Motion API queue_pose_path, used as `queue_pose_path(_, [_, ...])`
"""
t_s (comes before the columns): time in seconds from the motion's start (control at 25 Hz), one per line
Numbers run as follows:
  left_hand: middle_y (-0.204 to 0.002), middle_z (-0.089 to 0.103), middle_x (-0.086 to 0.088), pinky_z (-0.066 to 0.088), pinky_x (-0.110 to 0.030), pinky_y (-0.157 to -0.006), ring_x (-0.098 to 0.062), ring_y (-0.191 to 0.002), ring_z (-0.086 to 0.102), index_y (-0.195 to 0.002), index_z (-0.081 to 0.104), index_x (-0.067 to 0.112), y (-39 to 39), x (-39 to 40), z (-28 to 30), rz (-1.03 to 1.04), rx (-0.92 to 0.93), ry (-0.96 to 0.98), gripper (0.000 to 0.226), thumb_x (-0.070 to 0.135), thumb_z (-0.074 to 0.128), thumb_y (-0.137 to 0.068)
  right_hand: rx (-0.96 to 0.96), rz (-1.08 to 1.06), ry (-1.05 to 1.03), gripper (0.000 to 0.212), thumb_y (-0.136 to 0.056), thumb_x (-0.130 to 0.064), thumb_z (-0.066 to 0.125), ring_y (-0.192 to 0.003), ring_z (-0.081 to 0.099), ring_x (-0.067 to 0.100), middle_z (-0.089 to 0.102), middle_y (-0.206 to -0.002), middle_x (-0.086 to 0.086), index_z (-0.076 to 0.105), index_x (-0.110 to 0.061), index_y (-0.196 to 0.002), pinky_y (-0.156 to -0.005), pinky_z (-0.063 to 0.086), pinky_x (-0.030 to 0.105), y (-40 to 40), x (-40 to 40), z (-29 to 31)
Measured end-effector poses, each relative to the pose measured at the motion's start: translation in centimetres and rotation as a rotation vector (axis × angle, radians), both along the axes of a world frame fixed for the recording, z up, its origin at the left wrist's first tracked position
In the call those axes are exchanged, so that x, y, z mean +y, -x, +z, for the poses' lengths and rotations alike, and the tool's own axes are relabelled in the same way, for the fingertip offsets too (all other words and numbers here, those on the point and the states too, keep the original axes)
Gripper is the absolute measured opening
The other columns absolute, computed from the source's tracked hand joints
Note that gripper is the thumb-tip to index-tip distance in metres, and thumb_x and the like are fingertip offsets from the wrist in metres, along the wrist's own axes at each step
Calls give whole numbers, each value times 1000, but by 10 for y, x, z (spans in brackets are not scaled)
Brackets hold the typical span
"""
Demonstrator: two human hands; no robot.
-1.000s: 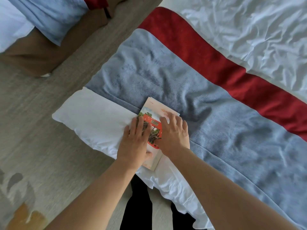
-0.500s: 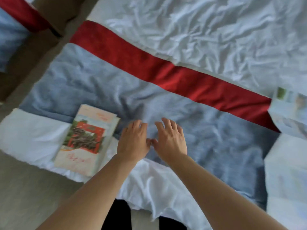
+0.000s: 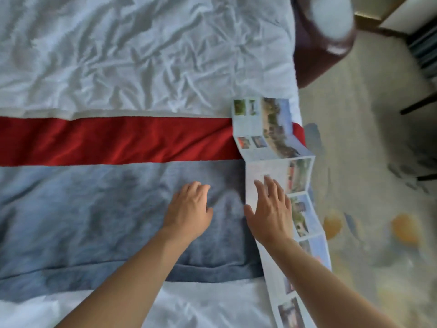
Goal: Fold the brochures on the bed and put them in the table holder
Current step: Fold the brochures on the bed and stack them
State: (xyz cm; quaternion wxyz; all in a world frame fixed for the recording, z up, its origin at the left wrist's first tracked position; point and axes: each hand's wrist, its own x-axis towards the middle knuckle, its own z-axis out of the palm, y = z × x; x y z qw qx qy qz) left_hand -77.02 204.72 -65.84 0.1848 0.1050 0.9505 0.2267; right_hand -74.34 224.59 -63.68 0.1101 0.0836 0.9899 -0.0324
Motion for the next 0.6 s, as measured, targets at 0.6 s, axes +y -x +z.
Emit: queue_pose_path(0.6, [-127,62,-3,54,-38,-88,-22,-114,59,-152,28,29,82,111,-10,146,-120,-339,72,27,67,-91,10,-39,-35,66,-96,-45,54,-151,11,29,17,-164,7,27,-26,-153,-122,9,48,57,64,-2])
